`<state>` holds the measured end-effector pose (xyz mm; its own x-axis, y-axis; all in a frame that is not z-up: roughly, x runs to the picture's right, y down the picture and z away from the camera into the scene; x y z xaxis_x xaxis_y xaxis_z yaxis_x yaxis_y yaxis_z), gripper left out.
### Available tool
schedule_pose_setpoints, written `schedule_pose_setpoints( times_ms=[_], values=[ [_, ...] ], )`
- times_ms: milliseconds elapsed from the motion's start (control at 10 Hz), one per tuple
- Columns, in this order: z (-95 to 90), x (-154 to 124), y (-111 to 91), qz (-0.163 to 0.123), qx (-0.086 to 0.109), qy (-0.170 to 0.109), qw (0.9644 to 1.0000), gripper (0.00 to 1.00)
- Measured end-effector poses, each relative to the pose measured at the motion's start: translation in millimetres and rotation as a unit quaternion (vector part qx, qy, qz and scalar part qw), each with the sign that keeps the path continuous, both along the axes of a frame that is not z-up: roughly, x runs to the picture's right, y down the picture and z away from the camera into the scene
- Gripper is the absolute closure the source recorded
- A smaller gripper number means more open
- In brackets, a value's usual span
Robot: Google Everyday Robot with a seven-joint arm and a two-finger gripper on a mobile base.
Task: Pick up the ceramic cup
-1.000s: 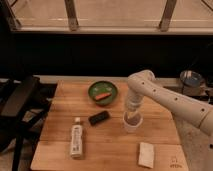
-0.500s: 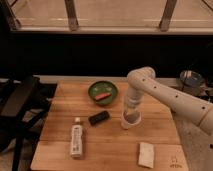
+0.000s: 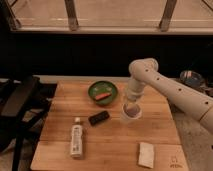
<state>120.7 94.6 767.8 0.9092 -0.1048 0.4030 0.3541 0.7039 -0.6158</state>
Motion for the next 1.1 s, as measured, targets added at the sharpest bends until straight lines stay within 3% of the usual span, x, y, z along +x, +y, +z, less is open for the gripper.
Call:
schedule_pose_setpoints(
  times_ms=[200,1100],
  values=[
    [-14.6,-0.9,-13.8,0.000,-0.001,-0.009,1.0000,1.00],
    [-25.4,-1.6,-36.7,-0.003,0.002,-0.028,0.9996,1.00]
  ],
)
